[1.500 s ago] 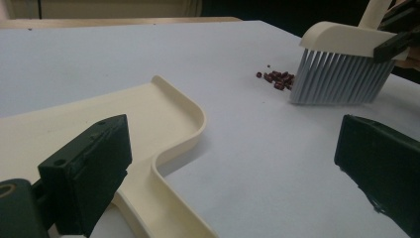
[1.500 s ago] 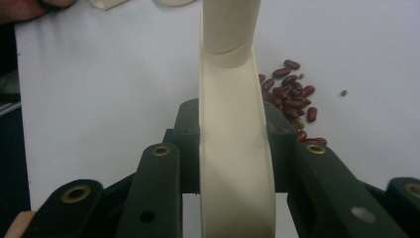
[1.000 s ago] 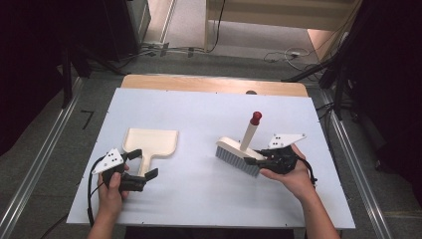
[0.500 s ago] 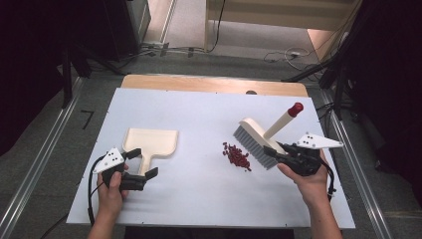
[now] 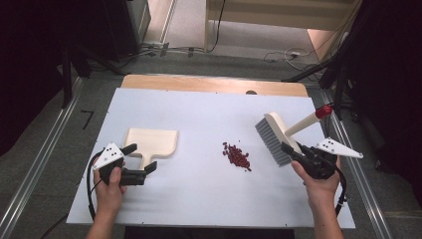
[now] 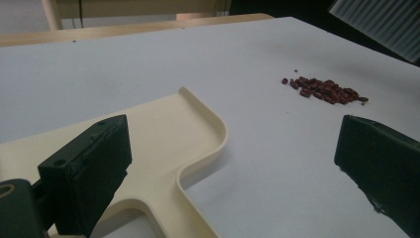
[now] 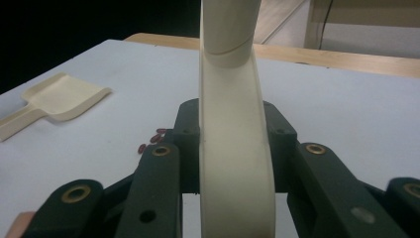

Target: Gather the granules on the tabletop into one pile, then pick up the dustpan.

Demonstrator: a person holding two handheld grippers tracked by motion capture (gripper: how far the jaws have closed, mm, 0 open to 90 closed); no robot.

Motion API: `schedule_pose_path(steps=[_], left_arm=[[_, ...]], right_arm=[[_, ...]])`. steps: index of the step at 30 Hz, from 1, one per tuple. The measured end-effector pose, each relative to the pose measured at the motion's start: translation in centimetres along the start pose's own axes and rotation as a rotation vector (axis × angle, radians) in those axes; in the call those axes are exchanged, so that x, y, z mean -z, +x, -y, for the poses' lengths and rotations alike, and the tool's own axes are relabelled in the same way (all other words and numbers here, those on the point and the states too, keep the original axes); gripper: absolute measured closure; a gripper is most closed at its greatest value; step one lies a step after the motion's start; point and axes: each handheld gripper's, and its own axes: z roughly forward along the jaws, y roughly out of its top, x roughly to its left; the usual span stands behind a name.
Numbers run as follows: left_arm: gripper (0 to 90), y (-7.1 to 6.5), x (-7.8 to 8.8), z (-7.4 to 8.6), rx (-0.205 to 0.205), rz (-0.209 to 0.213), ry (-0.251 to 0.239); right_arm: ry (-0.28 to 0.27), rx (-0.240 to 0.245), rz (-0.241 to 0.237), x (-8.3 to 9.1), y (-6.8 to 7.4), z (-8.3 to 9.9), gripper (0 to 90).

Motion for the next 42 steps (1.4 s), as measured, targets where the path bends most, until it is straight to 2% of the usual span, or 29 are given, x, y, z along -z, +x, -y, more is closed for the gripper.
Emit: schedule_pose_path(steps=[9, 12, 13, 15, 20, 23, 27, 28, 33, 37, 42], left_arm=[[1.5, -0.3, 0.9, -1.6, 0.028, -0.096, 0.035], [3.7, -0.5, 0.6, -1.8, 0.051, -0.154, 0.075], [4.7, -0.5, 0.4, -1.9, 0.063, -0.147, 0.090], [5.4, -0.6, 0.0, -2.0, 0.086, -0.164, 0.127], [16.7, -0.3, -0.8, -1.6, 0.169, -0.200, 0.218], [21.4, -0.1, -1.2, -1.1, 0.173, -0.227, 0.259], [32.5, -0.2, -1.9, -0.6, 0.182, -0.255, 0.300], [34.1, -0.3, -2.2, -0.4, 0.182, -0.273, 0.315], [36.8, -0.6, -3.1, 0.3, 0.191, -0.312, 0.346], [37.4, -0.8, -3.9, 0.7, 0.165, -0.345, 0.381], [40.4, -1.1, -4.3, 1.0, 0.170, -0.377, 0.401]], right_arm=[[-0.031, -0.034, 0.051, 0.5, -0.9, 0.8, 65.6], [-0.032, -0.031, 0.056, 0.5, -0.9, 0.8, 65.6], [-0.032, -0.031, 0.053, 0.5, -0.9, 0.8, 65.6], [-0.031, -0.027, 0.053, 0.4, -0.8, 0.8, 65.6], [-0.025, -0.014, 0.061, 0.1, -0.6, 1.1, 65.6], [-0.019, -0.003, 0.065, -0.2, -0.5, 1.2, 65.6], [-0.010, -0.009, 0.063, -0.4, -0.3, 1.3, 65.6], [-0.009, -0.006, 0.064, -0.4, -0.3, 1.4, 65.6], [-0.007, -0.005, 0.067, -0.4, -0.2, 1.4, 65.6], [-0.007, -0.007, 0.067, -0.4, -0.3, 1.4, 65.6], [-0.002, -0.005, 0.064, -0.5, -0.3, 1.4, 65.5]])
